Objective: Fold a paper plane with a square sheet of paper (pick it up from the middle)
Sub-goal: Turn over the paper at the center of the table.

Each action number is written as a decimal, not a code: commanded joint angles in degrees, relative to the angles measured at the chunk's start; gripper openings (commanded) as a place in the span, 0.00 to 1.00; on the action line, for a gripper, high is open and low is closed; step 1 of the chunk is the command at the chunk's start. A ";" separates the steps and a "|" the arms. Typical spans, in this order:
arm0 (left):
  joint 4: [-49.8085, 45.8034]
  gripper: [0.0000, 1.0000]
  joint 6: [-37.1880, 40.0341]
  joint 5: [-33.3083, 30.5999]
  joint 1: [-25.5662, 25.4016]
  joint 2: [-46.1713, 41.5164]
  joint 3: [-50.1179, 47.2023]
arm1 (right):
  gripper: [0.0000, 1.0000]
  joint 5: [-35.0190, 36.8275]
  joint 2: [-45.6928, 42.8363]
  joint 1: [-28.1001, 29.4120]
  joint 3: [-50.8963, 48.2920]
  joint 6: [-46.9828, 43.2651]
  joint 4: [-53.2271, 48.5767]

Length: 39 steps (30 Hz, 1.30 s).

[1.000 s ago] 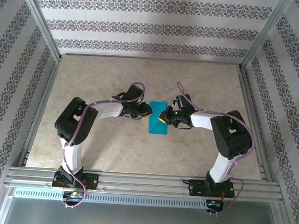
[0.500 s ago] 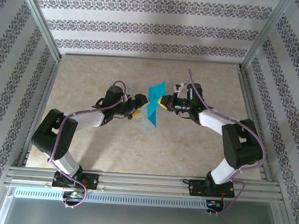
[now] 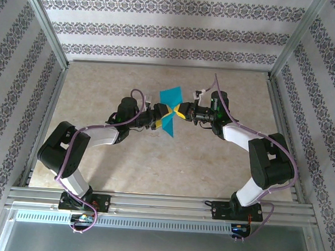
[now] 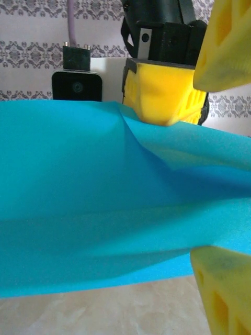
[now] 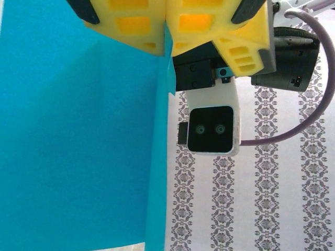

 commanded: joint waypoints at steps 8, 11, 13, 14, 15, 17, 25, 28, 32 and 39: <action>2.99 0.36 0.40 1.86 0.19 1.45 1.84 | 0.09 -1.20 1.50 -1.09 -1.74 -0.71 0.91; 2.09 0.22 0.34 1.41 0.47 2.06 1.84 | 0.18 -0.07 1.28 -2.26 -2.56 -1.90 -0.77; -0.27 0.15 1.26 0.99 0.76 2.37 2.00 | 0.26 1.42 0.76 -3.70 -3.33 -3.60 -3.19; -2.30 0.10 2.16 0.69 0.91 2.42 2.18 | 0.30 2.18 0.35 -4.68 -3.86 -4.76 -4.61; -4.38 0.07 3.28 0.59 1.09 2.31 2.43 | 0.33 2.95 -0.09 -5.57 -4.15 -6.21 -6.44; -11.07 0.03 6.87 -0.54 1.47 1.41 3.24 | 0.38 4.44 -1.64 -7.56 -4.51 -10.50 -11.03; -57.01 0.00 30.53 -15.73 1.68 -4.54 16.44 | 0.61 23.70 -12.75 -9.80 -1.56 -29.64 -36.43; -72.97 0.00 37.81 -25.52 1.30 -4.14 23.53 | 0.67 29.99 -15.72 -9.82 -1.12 -32.78 -39.97; -90.16 0.00 44.37 -42.20 -0.71 -1.09 34.05 | 0.71 34.34 -18.15 -9.80 -1.44 -34.17 -41.40; -109.68 0.00 46.02 -68.10 -6.04 10.26 48.77 | 0.82 41.69 -20.33 -8.61 -1.74 -36.02 -44.55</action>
